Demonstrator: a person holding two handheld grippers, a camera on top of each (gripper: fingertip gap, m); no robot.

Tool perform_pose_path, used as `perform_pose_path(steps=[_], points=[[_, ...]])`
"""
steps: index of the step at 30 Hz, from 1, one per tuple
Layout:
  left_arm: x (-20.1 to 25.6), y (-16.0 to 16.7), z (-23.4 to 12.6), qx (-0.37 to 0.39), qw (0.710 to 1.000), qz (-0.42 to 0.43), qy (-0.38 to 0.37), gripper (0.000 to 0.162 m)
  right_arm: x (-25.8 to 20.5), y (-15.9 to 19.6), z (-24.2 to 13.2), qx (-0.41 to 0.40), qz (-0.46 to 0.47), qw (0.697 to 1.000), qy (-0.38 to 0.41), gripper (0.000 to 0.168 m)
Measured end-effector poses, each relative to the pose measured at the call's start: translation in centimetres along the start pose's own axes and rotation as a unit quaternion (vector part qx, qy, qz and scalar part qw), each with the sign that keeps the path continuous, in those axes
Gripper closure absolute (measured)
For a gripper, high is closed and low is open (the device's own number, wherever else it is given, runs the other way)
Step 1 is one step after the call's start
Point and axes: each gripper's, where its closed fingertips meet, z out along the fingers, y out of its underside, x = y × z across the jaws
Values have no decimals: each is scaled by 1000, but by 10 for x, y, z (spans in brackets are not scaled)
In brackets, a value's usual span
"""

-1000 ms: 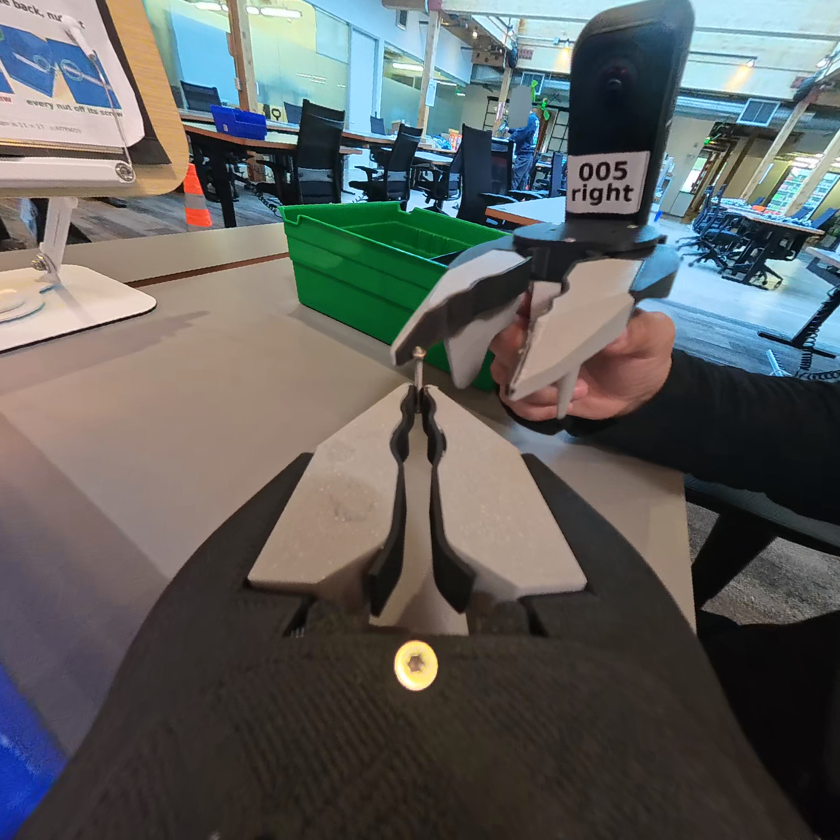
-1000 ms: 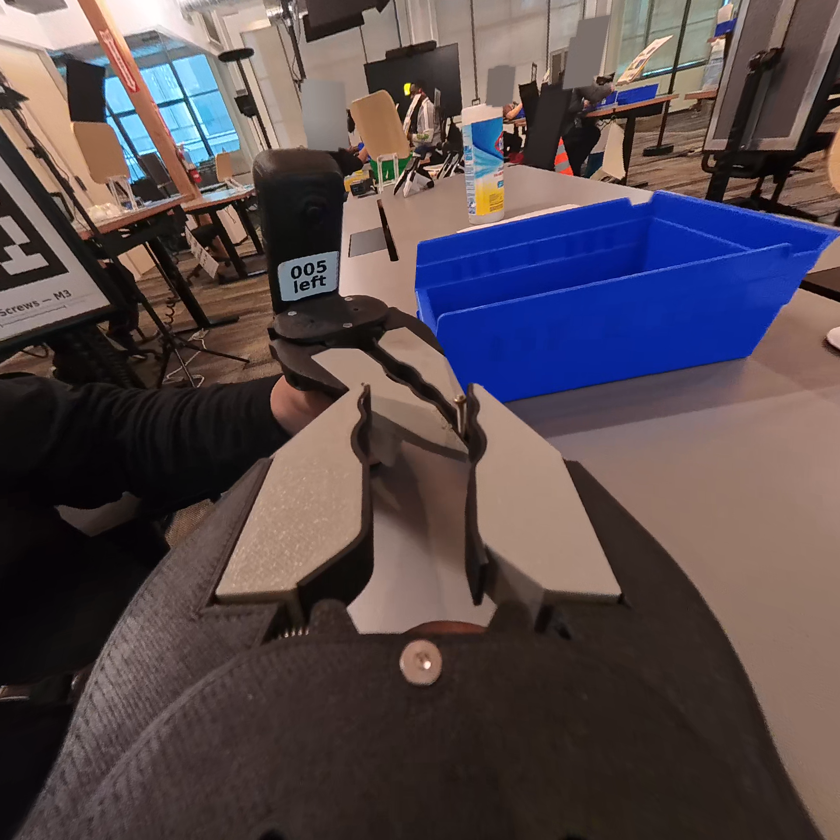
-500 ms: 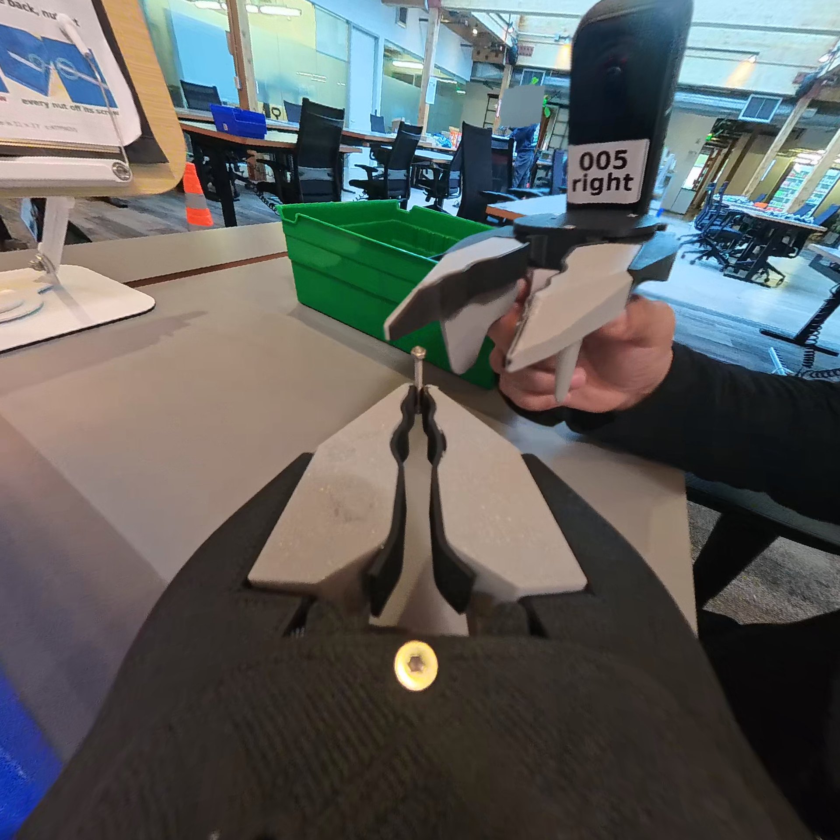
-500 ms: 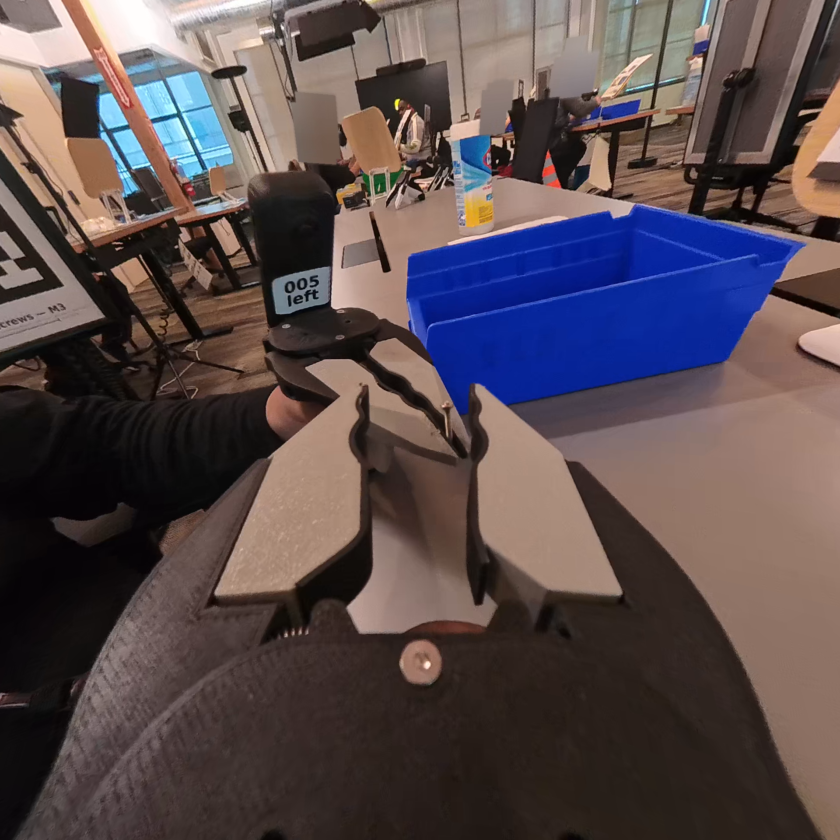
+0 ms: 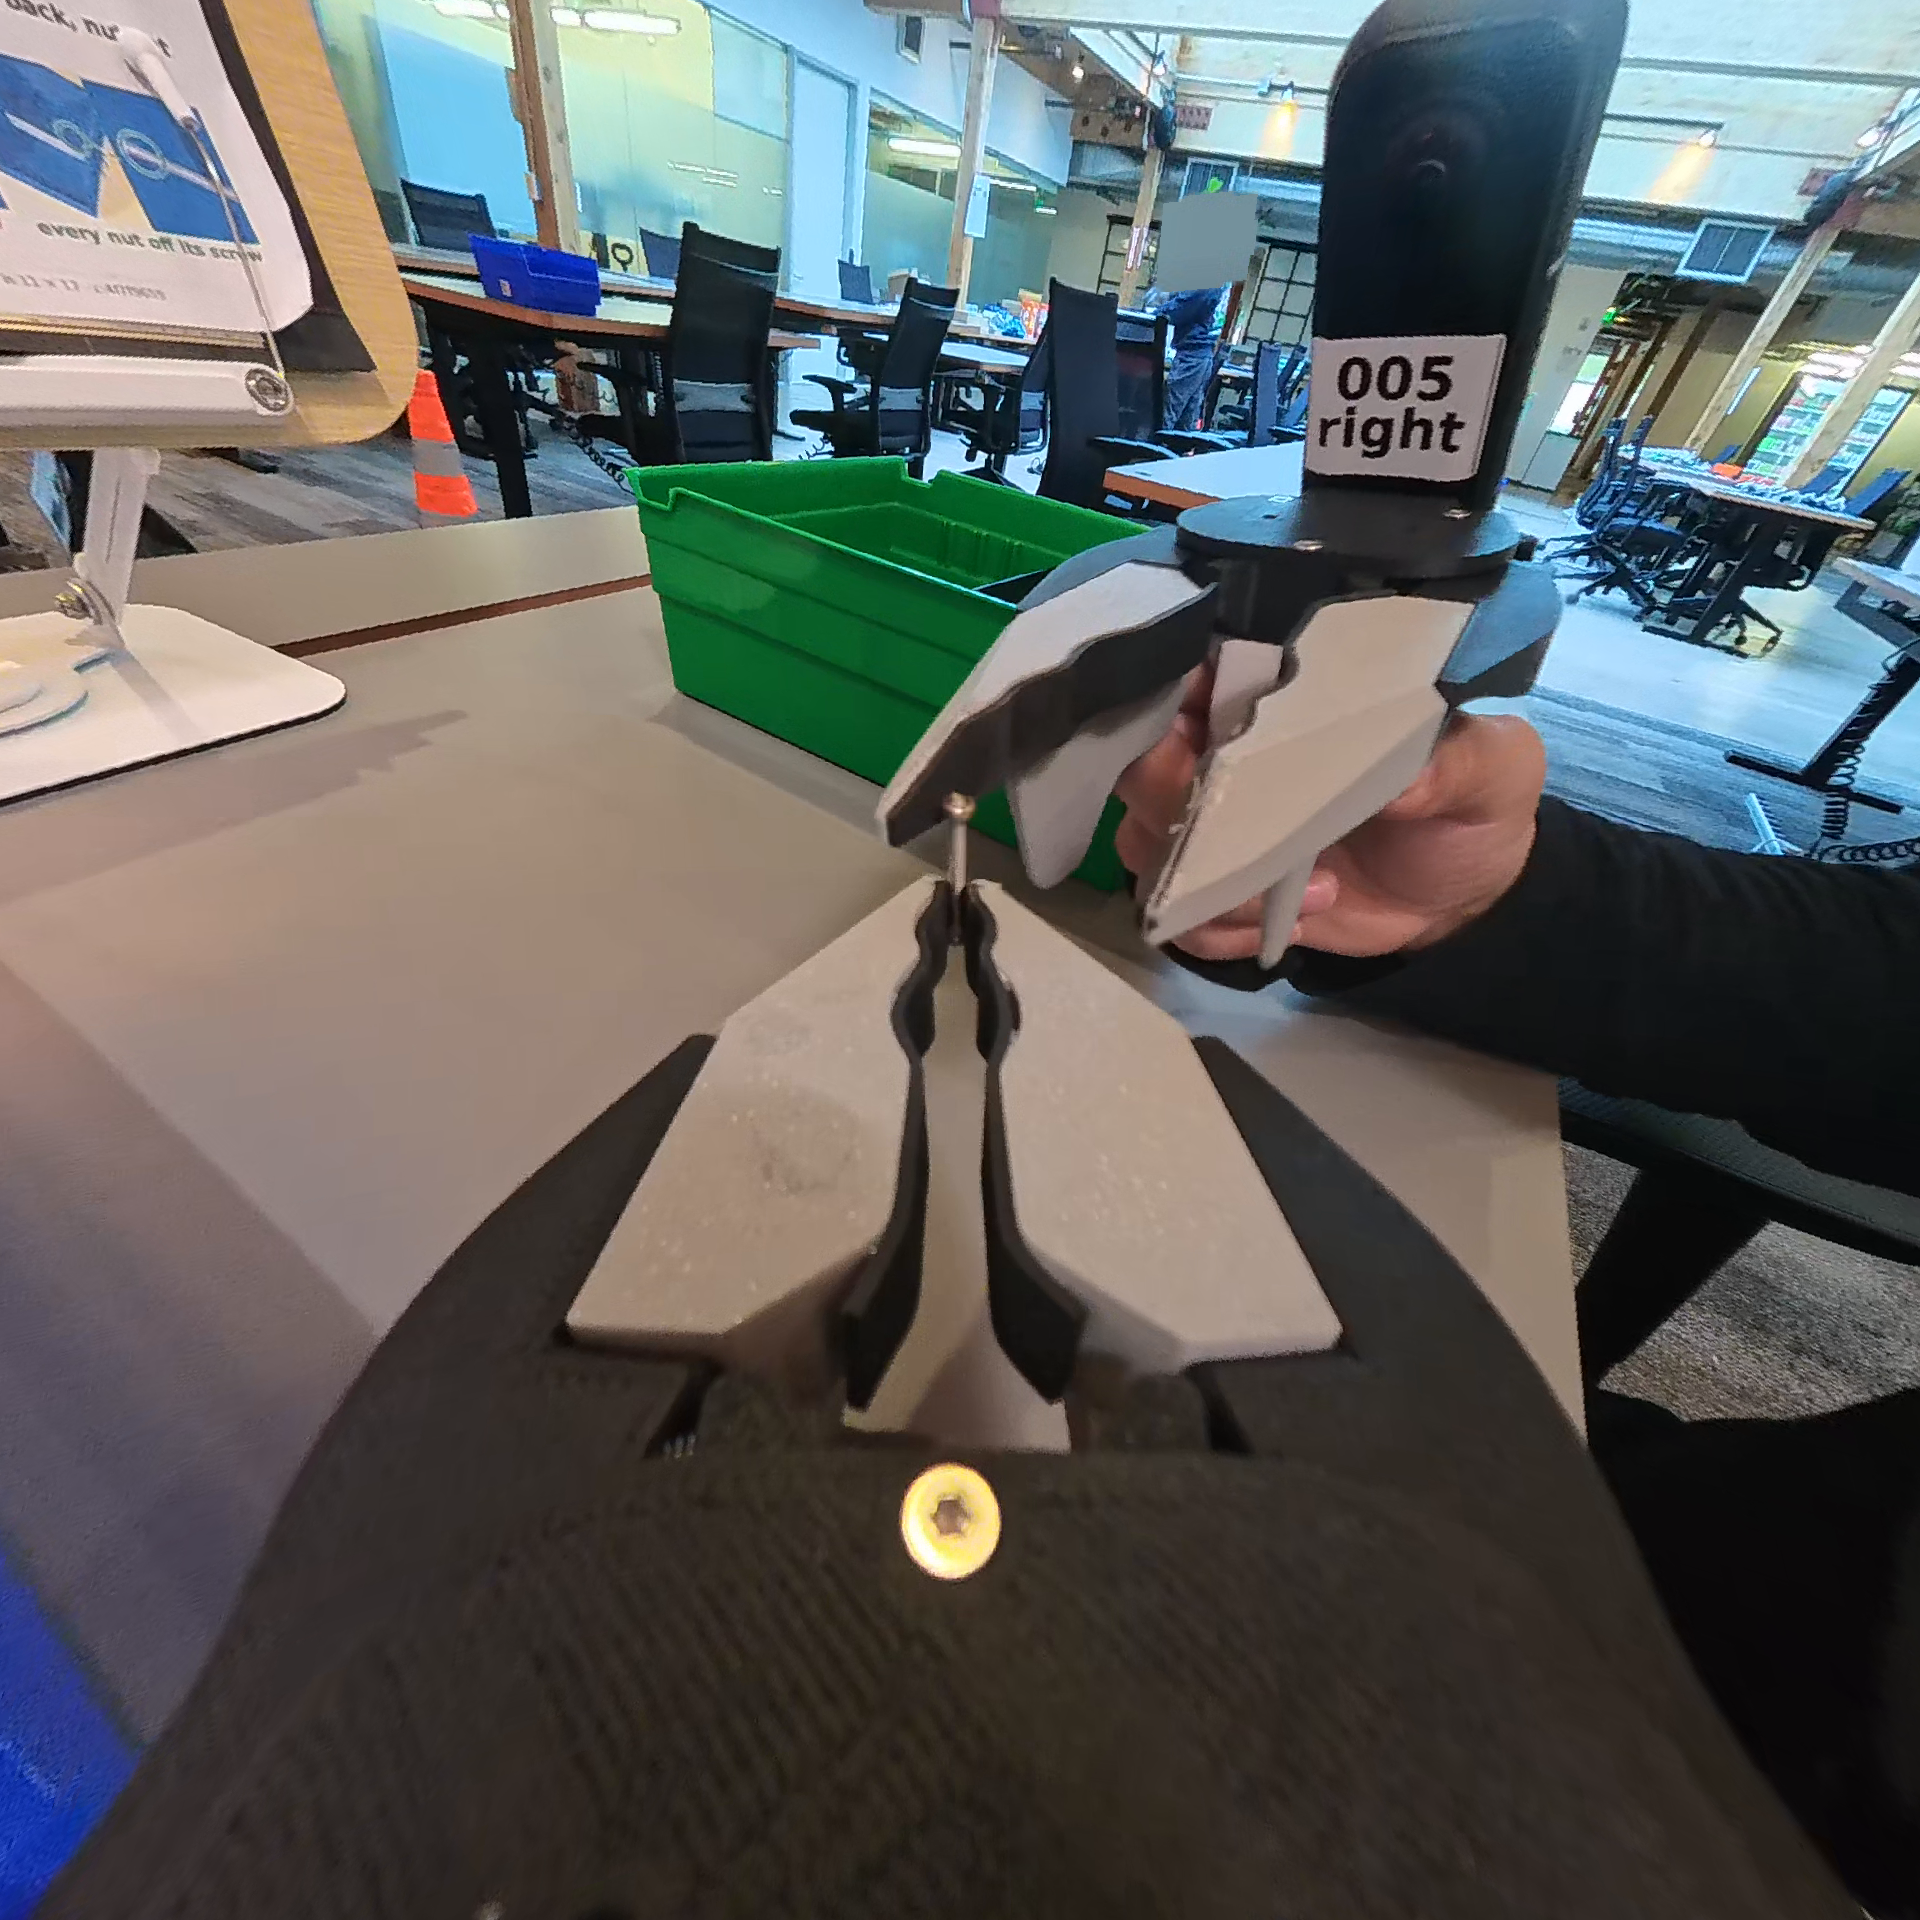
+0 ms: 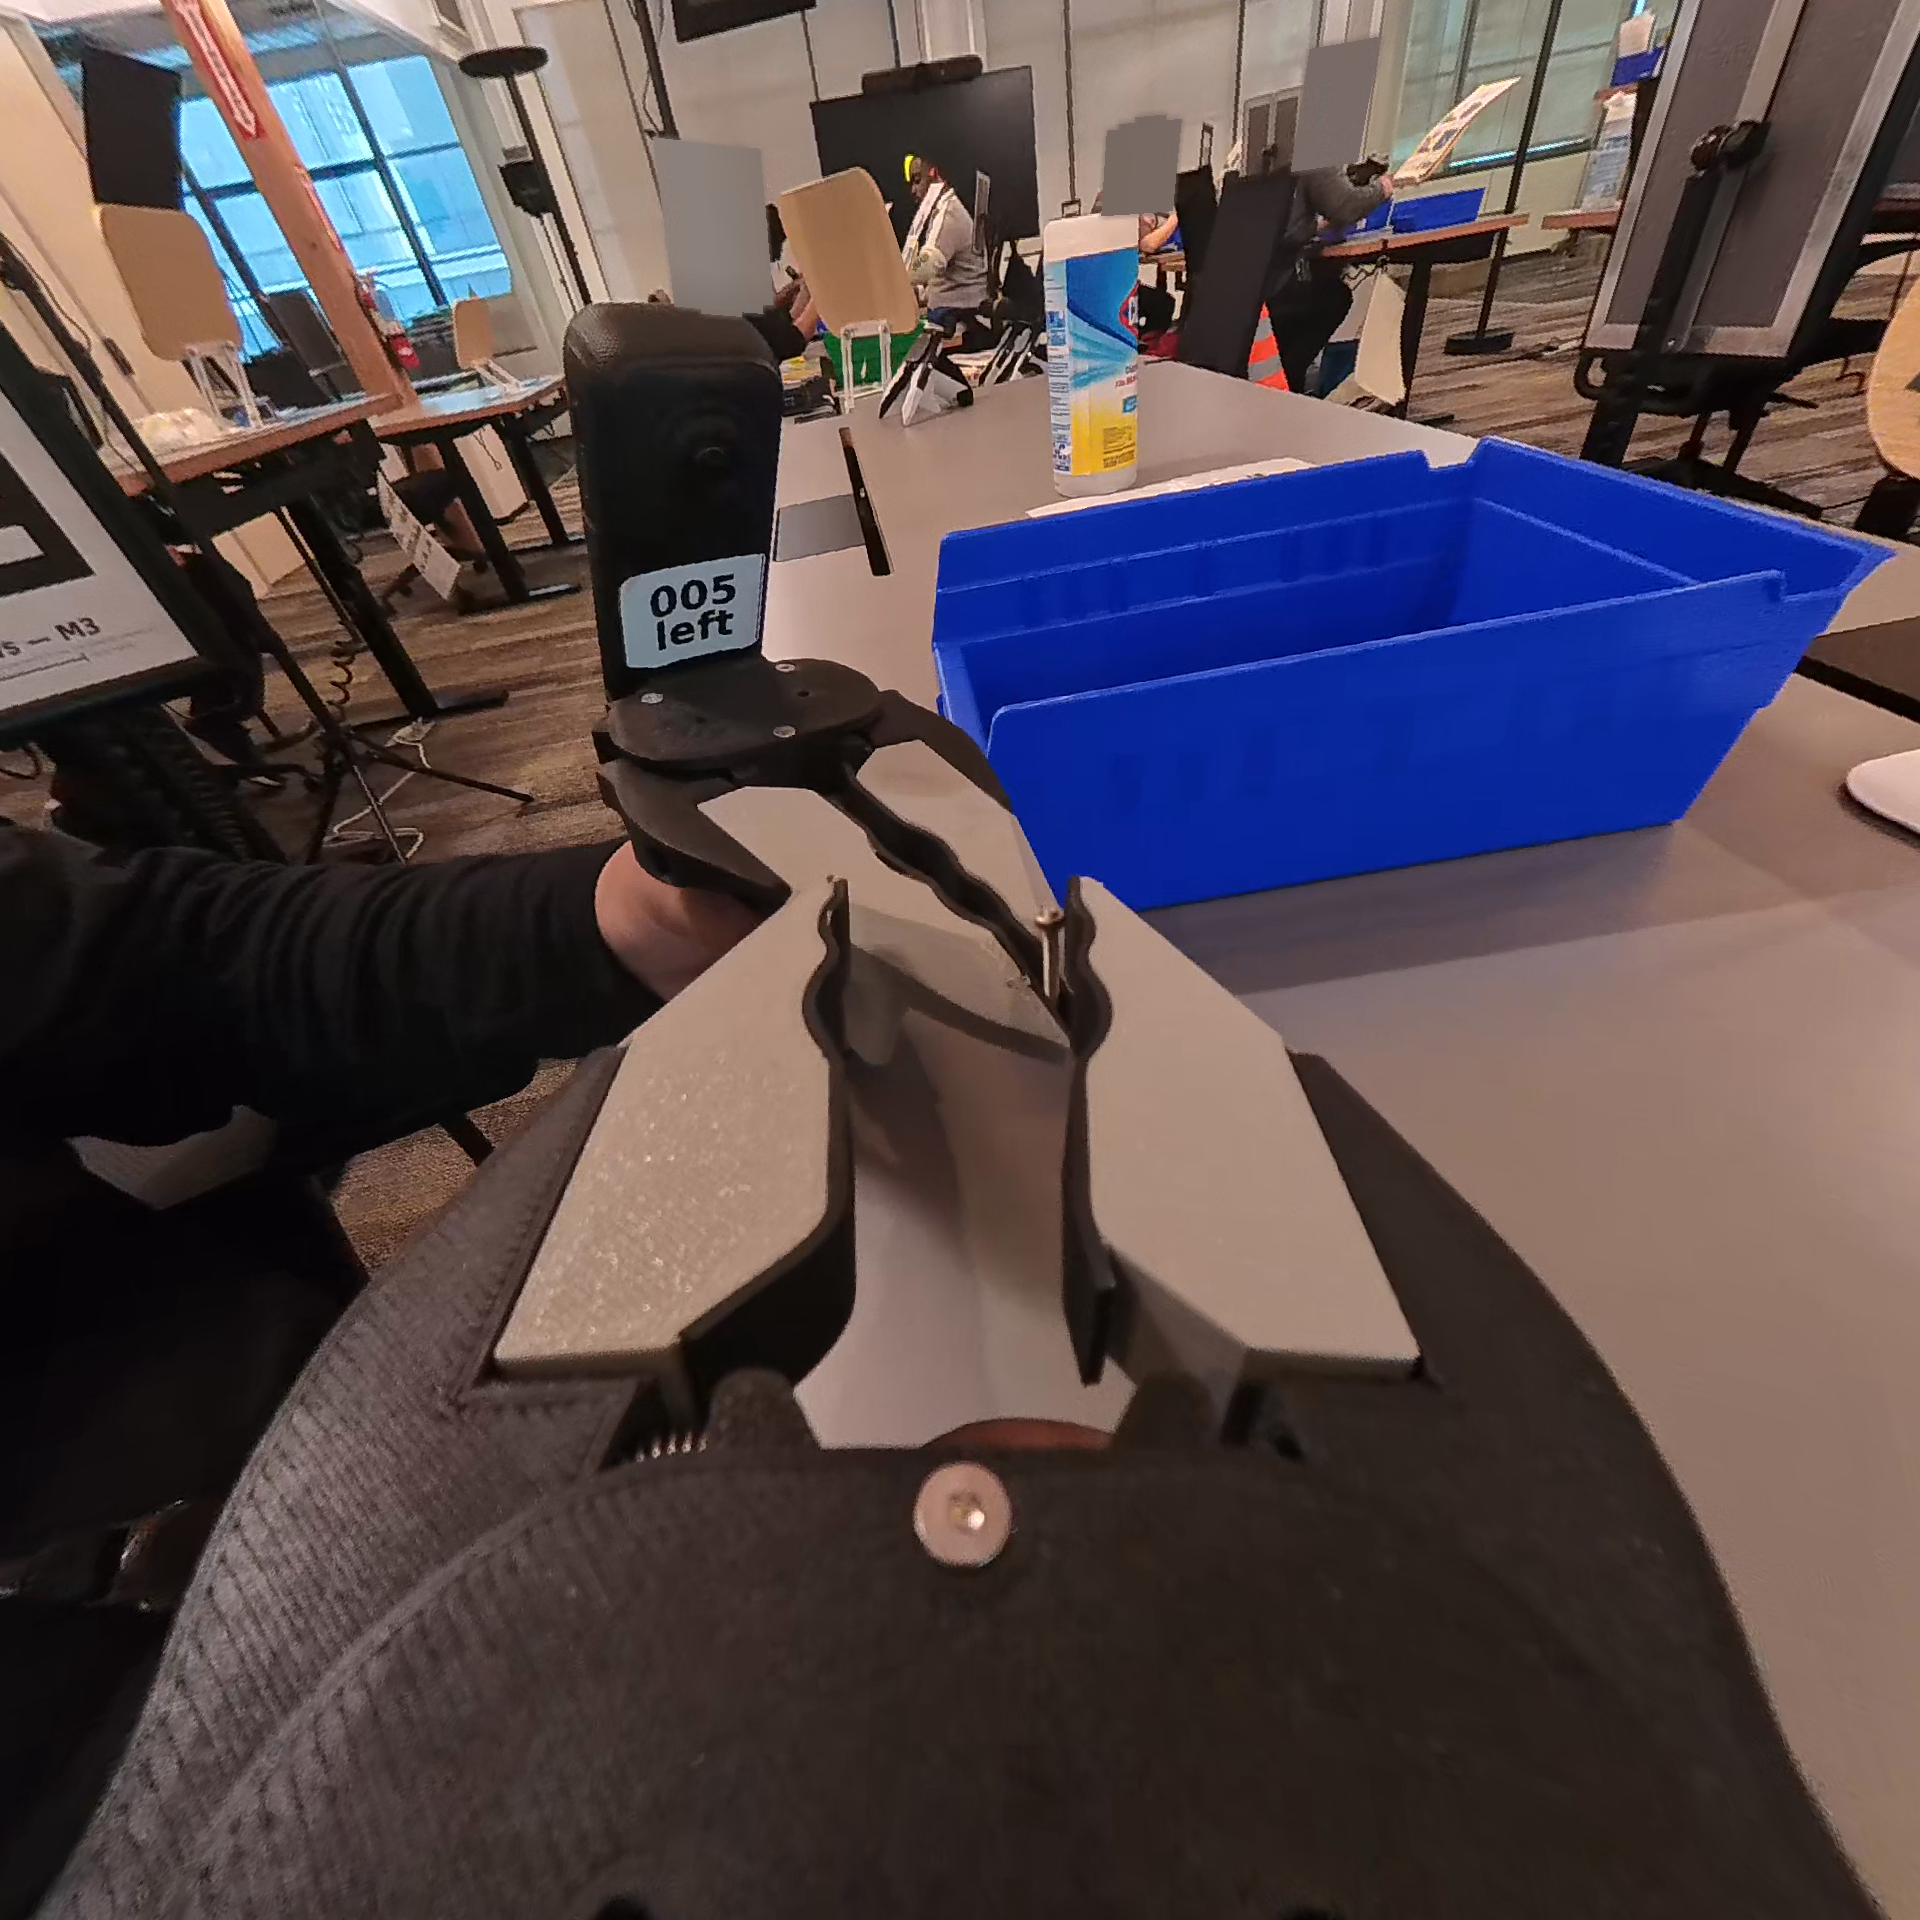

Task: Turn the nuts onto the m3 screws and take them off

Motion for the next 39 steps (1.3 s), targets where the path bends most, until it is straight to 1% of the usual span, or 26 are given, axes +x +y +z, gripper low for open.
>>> perform_pose_path(steps=[4,8,16,18,22,24,28,34,39], points=[[5,2,3,-6,1000,7,6,162,-4,2,8,-8,4,1000,-10,124],[7,3,5,-8,1000,14,6,162,-4,3,8,-12,-3,1000,-6,124],[-2,0,0,-1,1000,8,-11,162,5,-7,-8,14,8,1000,5,128],[-2,0,0,-1,1000,8,-11,162,1,-5,-6,10,4,1000,0,129],[2,1,2,-4,1000,11,-4,162,-3,-4,2,9,8,1000,-10,125],[4,2,3,-6,1000,12,-2,162,-5,-4,4,8,11,1000,-18,127],[4,2,4,-5,1000,14,-2,162,-3,-6,4,9,-6,1000,-1,127],[2,2,3,-5,1000,13,-6,162,6,-14,-13,22,-17,999,23,127],[0,0,1,0,1000,16,-11,162,6,-6,-10,2,-22,999,23,129]])
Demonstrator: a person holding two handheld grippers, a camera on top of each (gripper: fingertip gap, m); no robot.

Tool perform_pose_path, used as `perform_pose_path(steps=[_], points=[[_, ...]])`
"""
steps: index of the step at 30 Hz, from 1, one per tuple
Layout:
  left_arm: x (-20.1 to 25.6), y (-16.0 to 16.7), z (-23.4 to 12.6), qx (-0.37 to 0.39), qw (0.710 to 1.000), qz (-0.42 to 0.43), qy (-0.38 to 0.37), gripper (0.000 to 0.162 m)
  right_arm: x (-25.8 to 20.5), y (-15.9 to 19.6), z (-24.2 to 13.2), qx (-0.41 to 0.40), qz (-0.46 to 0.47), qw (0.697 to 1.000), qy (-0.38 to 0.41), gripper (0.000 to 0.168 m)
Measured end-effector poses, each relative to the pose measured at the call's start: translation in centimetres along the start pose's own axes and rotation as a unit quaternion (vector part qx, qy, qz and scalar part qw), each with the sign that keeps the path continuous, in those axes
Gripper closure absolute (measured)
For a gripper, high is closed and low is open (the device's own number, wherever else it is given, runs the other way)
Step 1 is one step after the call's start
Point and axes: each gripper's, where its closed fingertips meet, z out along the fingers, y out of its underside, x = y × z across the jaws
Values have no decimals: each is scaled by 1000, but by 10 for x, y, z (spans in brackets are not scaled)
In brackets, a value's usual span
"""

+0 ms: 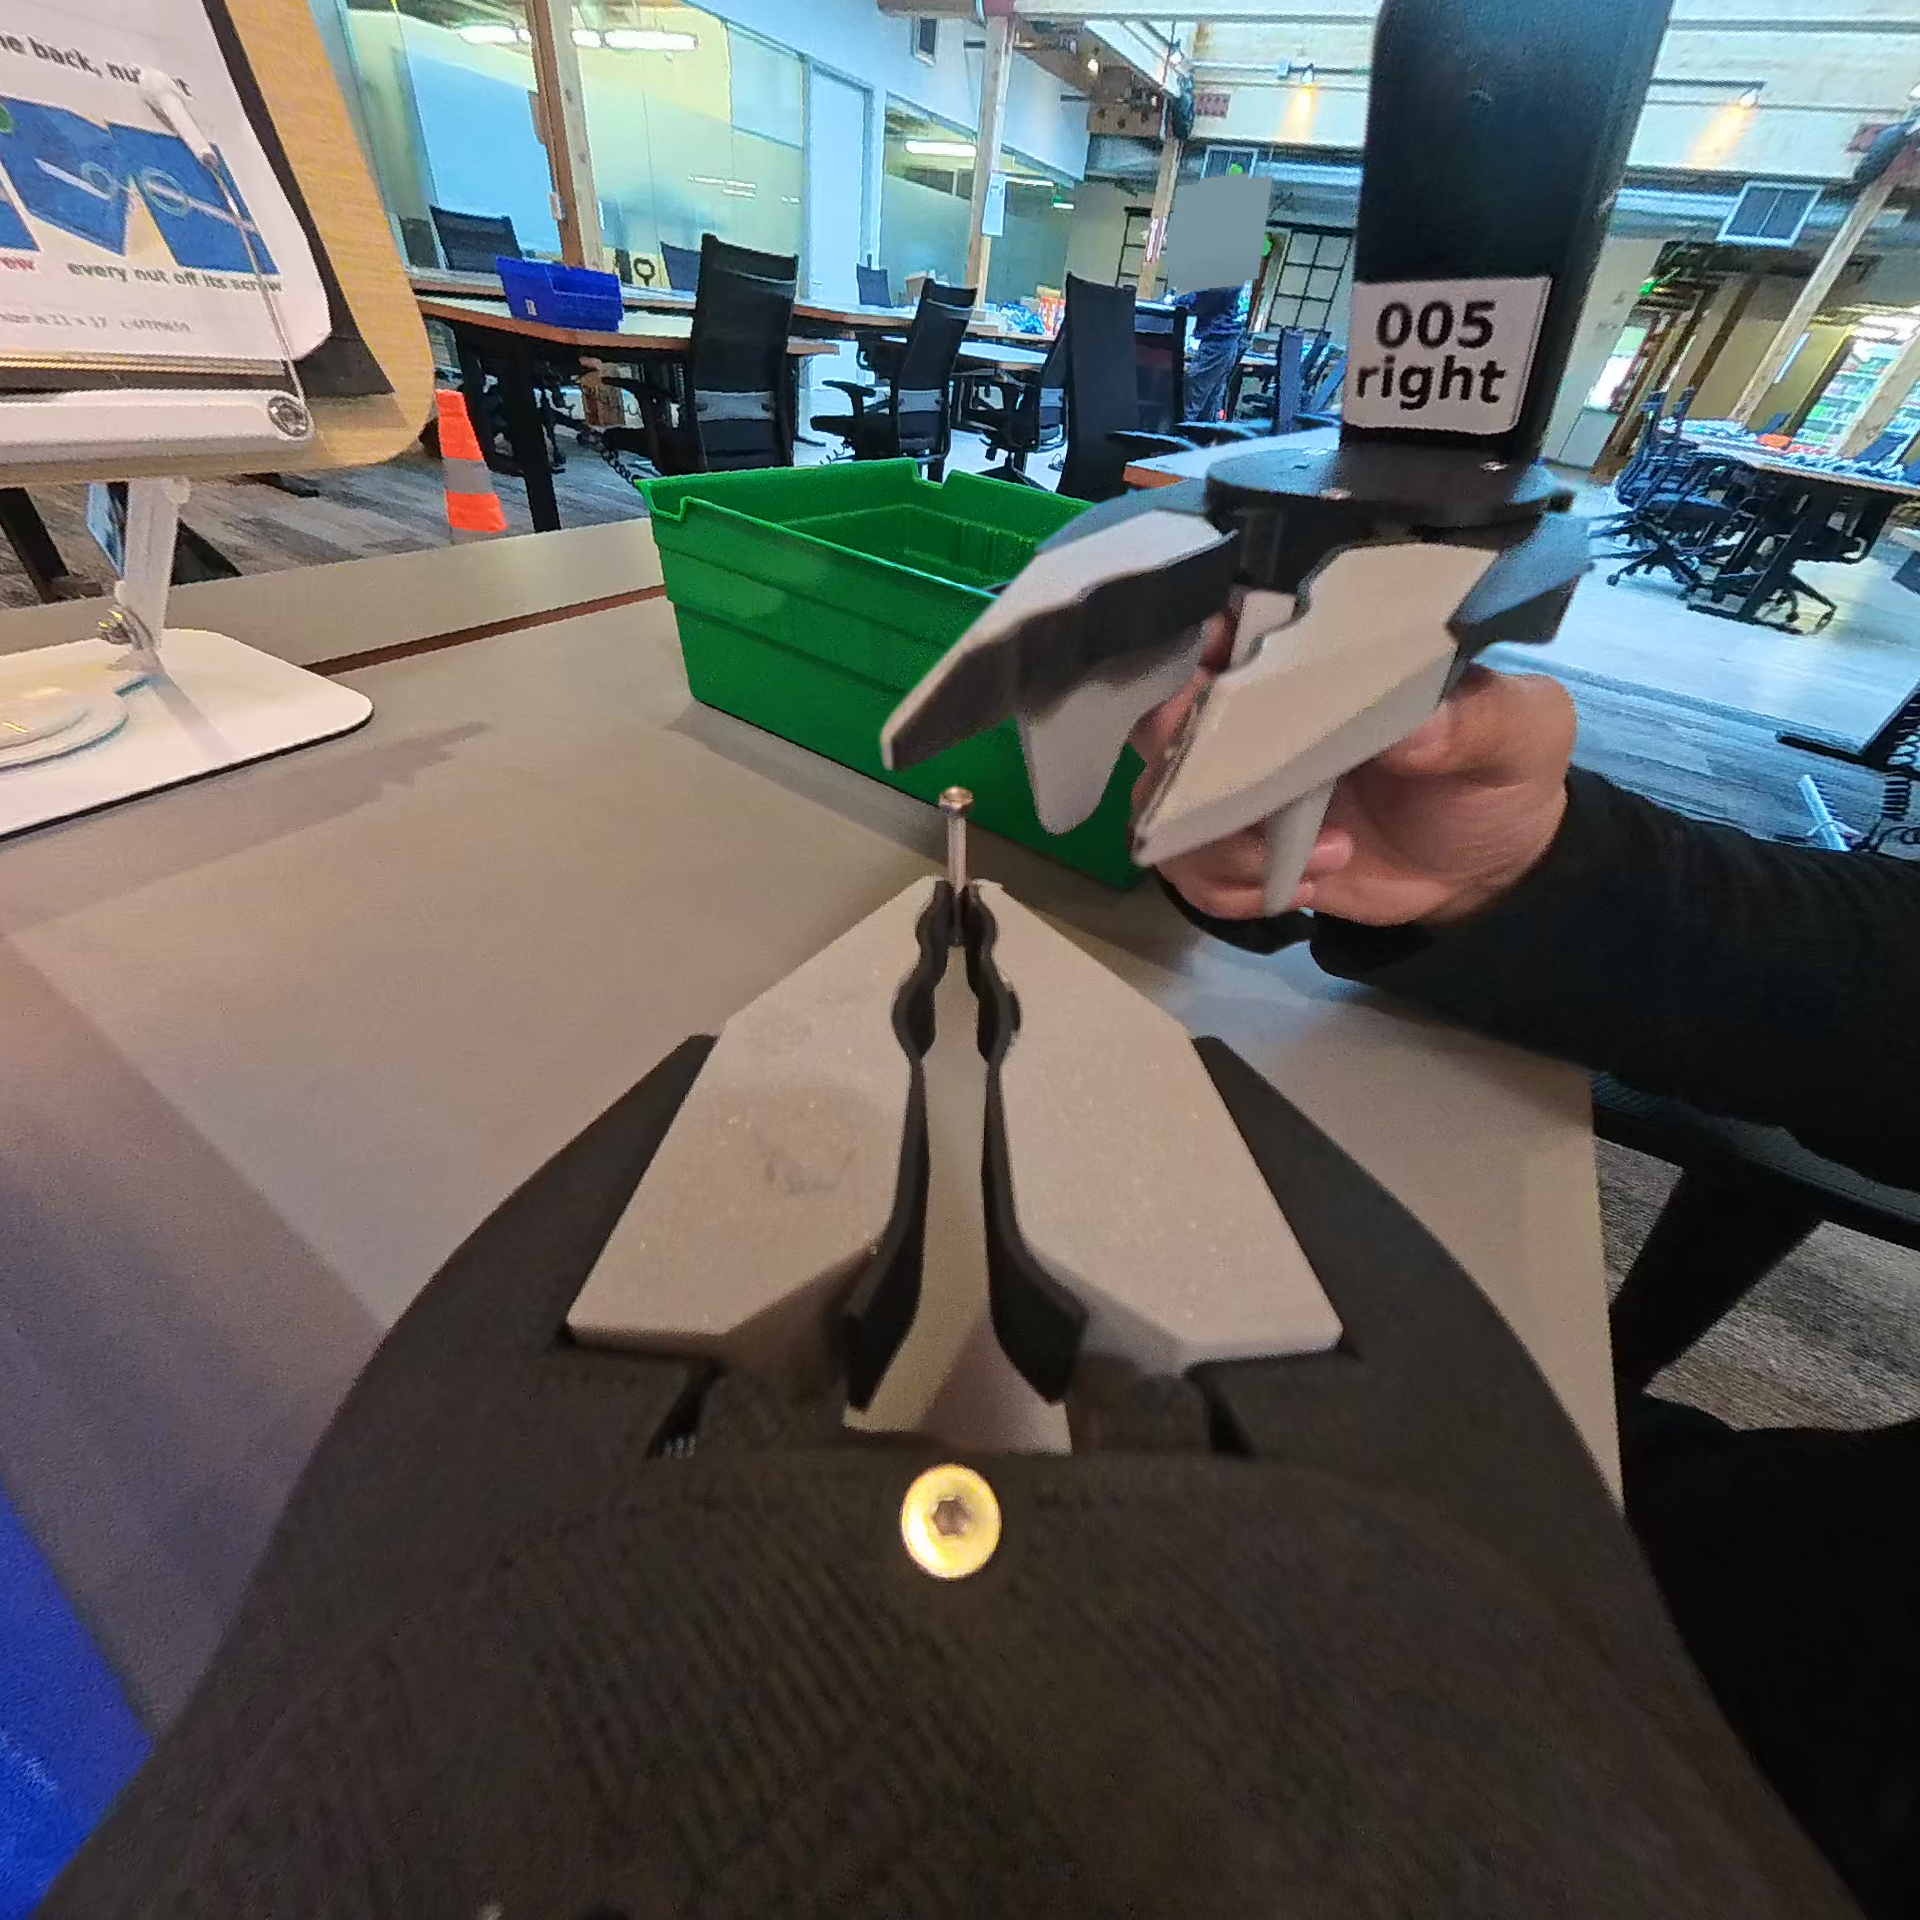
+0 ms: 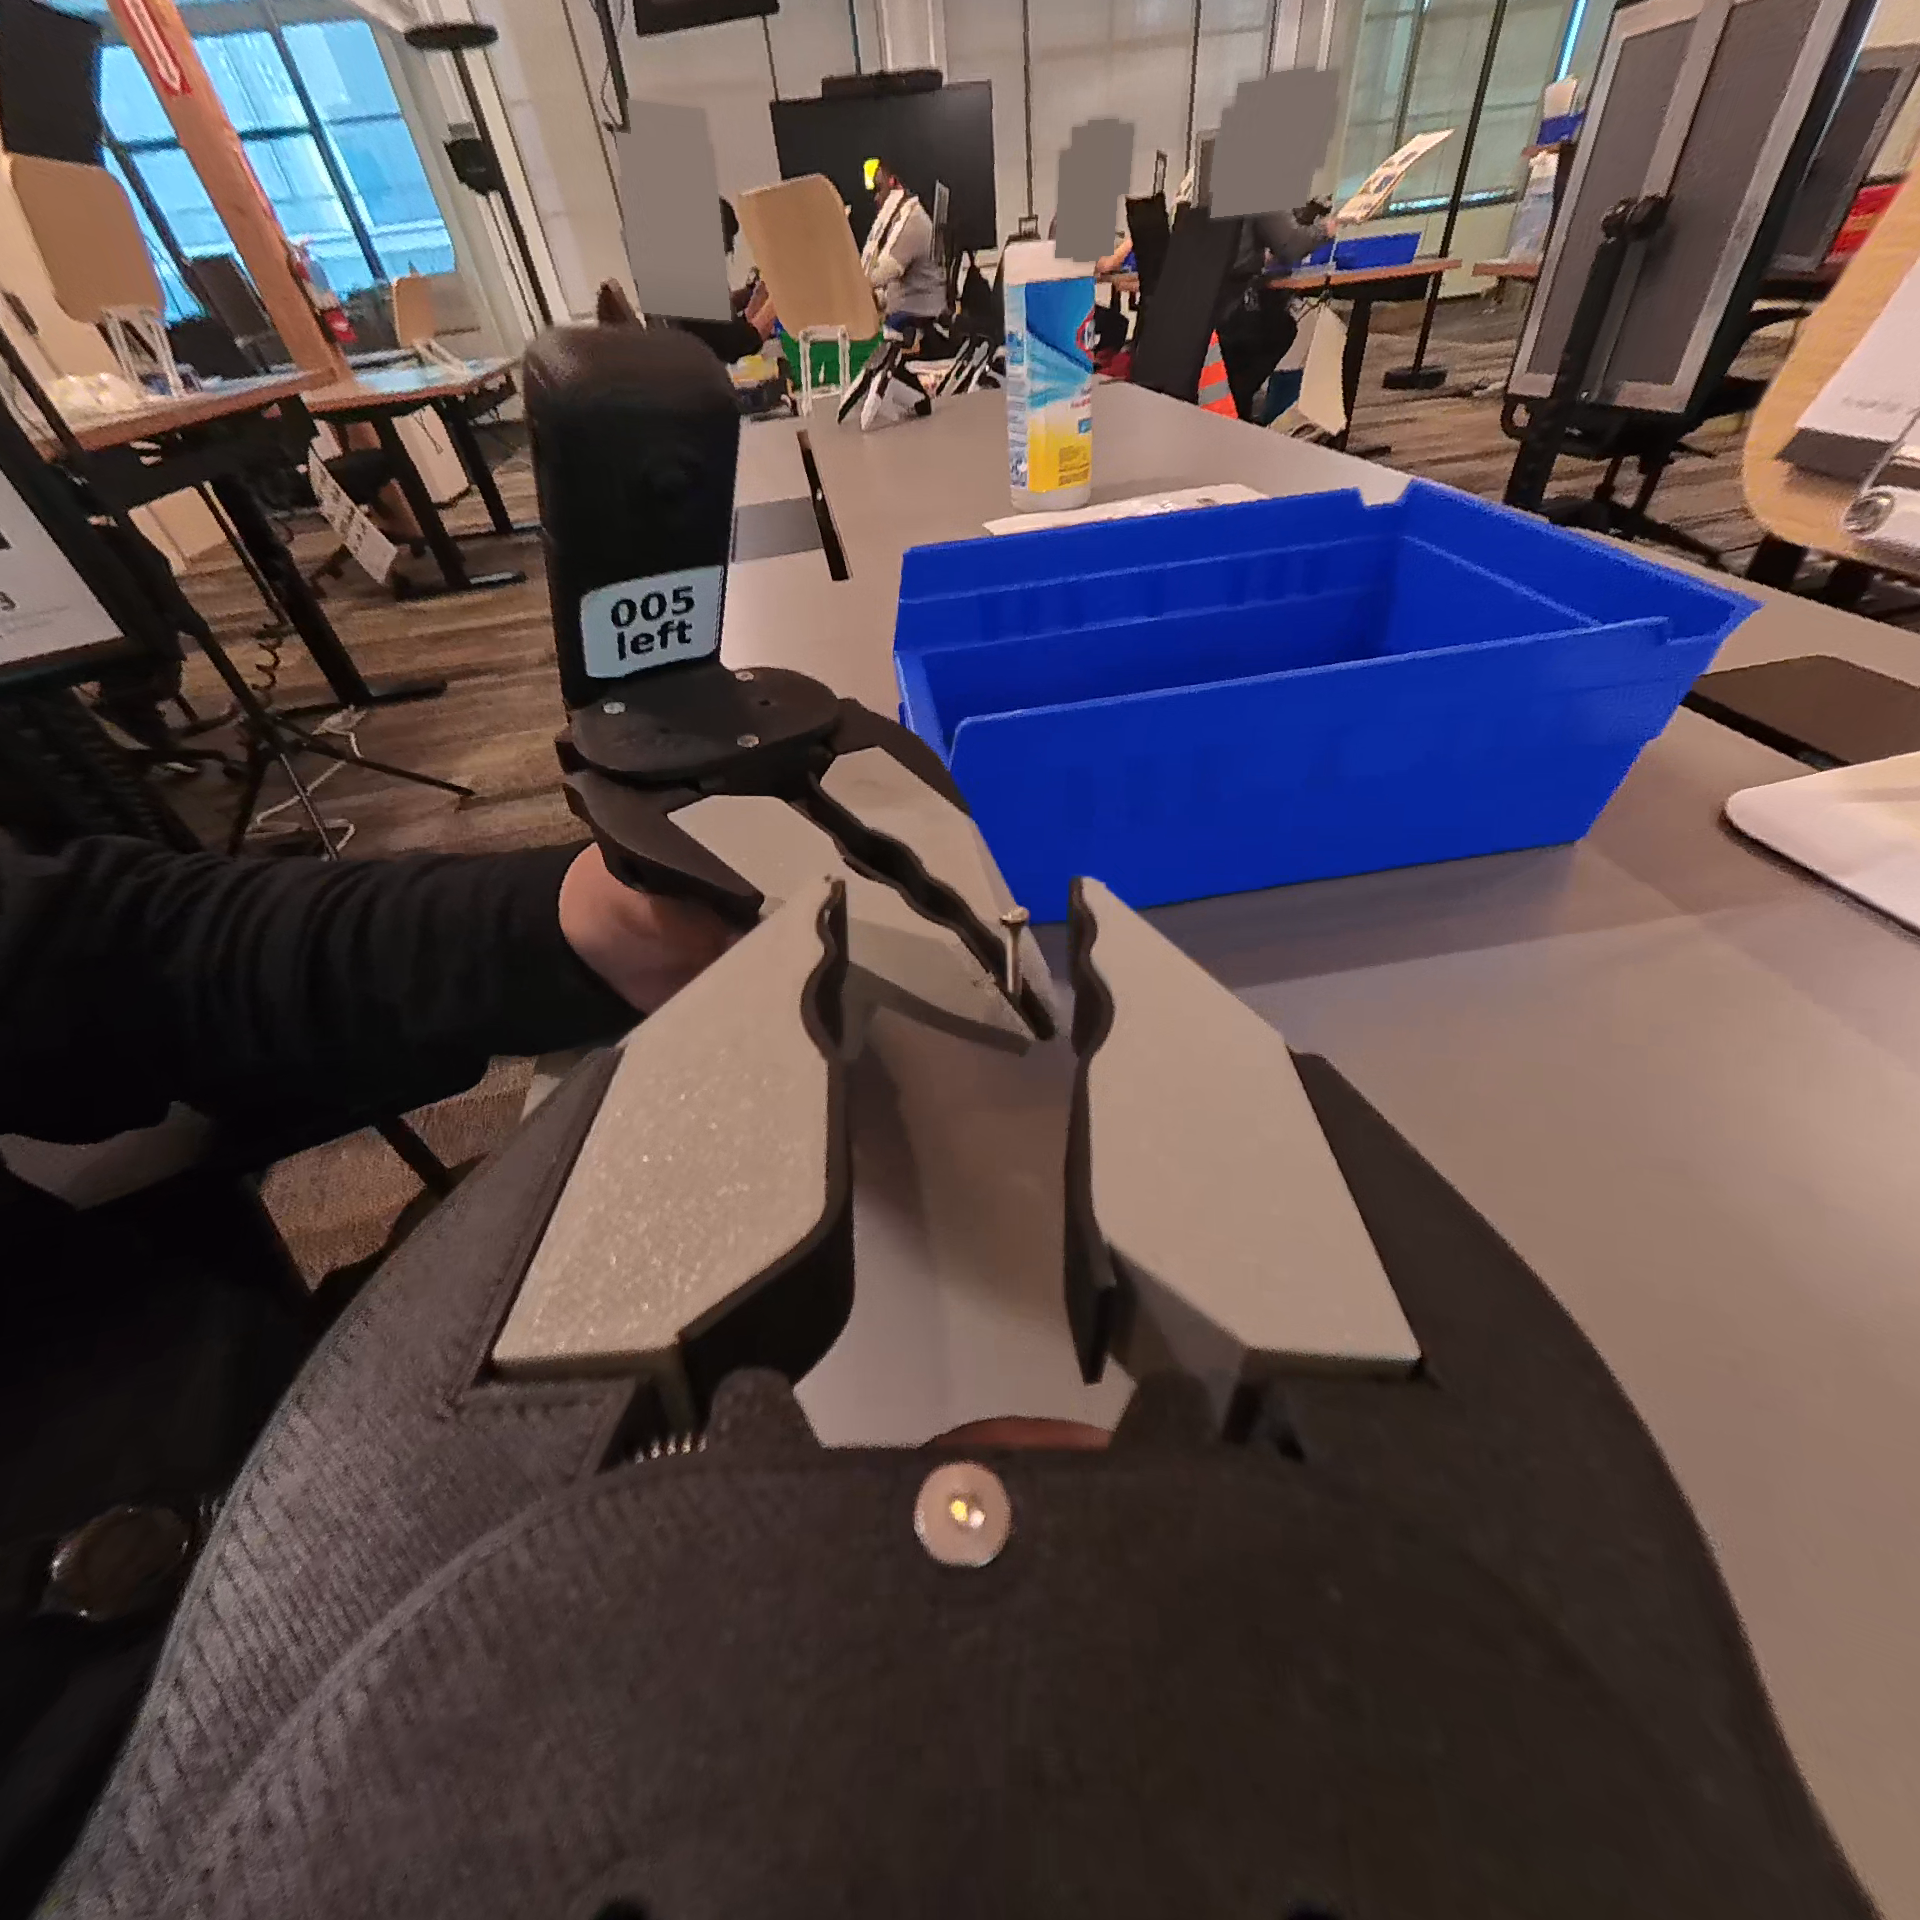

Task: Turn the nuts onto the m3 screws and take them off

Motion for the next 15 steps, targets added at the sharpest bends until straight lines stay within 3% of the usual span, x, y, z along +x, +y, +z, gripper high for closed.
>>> perform_pose_path(steps=[15], points=[[8,2,4,-7,1000,14,11,162,-11,9,17,-15,14,999,-25,128]])
